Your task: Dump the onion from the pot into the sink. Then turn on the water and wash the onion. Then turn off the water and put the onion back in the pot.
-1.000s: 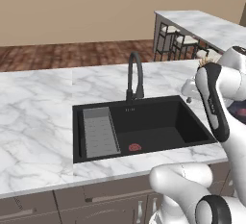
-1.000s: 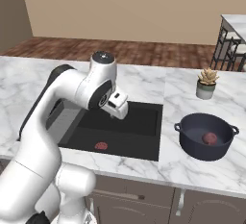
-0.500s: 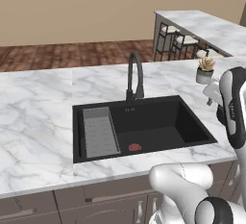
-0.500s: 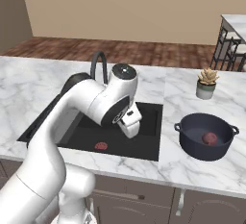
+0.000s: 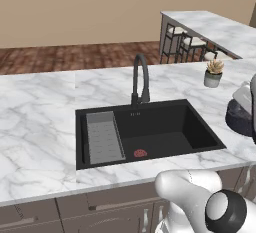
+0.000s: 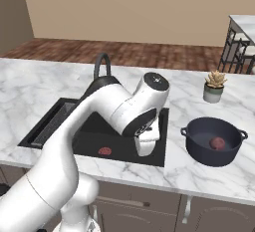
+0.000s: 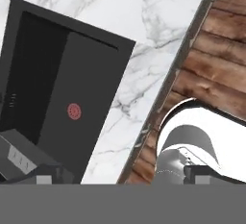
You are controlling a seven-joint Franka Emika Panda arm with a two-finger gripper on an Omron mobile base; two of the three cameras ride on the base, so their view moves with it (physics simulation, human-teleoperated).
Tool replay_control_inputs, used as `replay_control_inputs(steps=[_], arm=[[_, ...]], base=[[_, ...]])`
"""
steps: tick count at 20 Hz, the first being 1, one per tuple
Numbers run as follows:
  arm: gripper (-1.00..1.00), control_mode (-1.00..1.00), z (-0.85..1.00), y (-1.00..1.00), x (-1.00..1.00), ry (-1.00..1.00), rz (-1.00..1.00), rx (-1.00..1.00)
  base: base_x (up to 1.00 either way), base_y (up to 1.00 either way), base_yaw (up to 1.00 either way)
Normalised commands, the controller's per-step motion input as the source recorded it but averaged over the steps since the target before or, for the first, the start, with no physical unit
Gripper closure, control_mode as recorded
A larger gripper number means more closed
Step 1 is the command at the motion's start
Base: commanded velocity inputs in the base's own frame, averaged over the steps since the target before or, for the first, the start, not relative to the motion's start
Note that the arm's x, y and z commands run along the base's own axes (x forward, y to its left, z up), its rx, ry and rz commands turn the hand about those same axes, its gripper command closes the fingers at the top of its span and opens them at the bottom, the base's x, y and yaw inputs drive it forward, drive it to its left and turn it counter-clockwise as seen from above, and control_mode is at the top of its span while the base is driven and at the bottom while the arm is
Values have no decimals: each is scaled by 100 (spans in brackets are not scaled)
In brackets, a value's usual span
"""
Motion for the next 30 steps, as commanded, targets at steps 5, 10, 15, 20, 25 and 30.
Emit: replay_control_inputs(steps=[5, 10, 15, 20, 25, 30], arm=[[-100, -100, 0, -47, -9, 7, -30, 12], [-100, -100, -1, -39, -3, 0, -31, 6], [-100, -100, -7, -40, -7, 0, -30, 3], [-100, -100, -14, -35, 0, 1, -28, 0], [-100, -100, -22, -37, 0, 2, -16, 0], [-100, -100, -23, -30, 0, 6, 0, 0]], base=[[0, 0, 0], [0, 0, 0], [0, 0, 0], [0, 0, 0], [0, 0, 0], [0, 0, 0]])
